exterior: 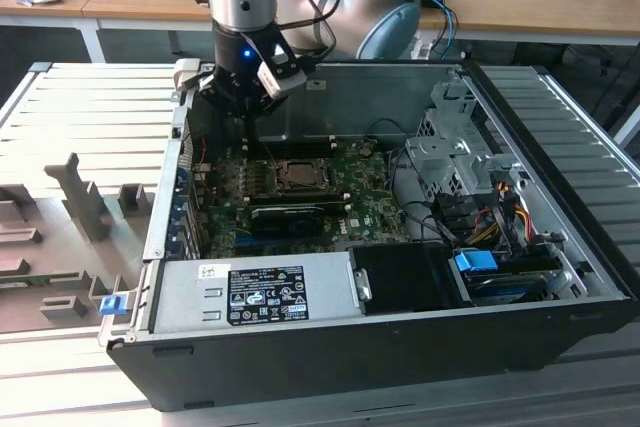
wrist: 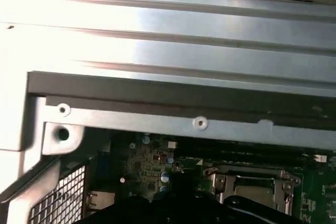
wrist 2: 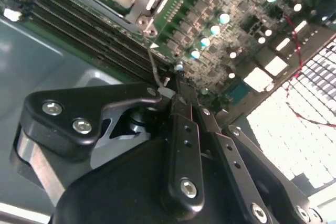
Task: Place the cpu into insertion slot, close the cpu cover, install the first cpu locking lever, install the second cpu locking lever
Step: 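Install the first cpu locking lever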
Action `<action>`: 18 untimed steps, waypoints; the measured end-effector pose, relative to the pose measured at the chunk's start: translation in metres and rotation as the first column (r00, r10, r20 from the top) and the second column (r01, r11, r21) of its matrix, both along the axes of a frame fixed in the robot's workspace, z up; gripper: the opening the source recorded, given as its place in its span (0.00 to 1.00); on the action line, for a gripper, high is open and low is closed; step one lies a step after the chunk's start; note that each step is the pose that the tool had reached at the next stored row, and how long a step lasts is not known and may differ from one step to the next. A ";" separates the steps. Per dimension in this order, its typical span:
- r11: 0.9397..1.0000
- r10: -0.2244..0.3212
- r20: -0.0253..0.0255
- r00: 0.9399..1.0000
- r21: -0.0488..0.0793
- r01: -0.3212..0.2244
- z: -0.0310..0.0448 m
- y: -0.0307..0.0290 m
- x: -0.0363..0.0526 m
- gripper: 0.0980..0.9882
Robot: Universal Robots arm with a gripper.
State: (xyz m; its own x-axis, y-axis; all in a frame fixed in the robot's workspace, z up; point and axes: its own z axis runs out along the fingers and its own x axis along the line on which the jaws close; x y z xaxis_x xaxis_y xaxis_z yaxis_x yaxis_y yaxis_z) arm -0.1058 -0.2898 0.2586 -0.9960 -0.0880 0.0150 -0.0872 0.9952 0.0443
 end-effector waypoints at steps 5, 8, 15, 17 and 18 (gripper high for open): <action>1.000 0.000 0.000 1.000 0.000 0.000 -0.0003 0.0007 0.0118 0.01; 1.000 0.000 0.000 1.000 0.000 0.000 -0.0007 0.0006 0.0137 0.01; 1.000 0.000 0.000 1.000 -0.001 0.000 -0.0016 0.0007 0.0189 0.01; 1.000 0.000 0.000 1.000 -0.001 0.000 -0.0019 0.0007 0.0227 0.01; 1.000 0.000 0.000 1.000 -0.001 0.000 -0.0021 0.0007 0.0247 0.01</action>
State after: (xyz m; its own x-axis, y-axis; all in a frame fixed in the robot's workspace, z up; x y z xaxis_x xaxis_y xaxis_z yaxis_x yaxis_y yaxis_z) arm -0.0811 -0.2891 0.2566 -0.9960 -0.0880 0.0152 -0.0872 0.9952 0.0436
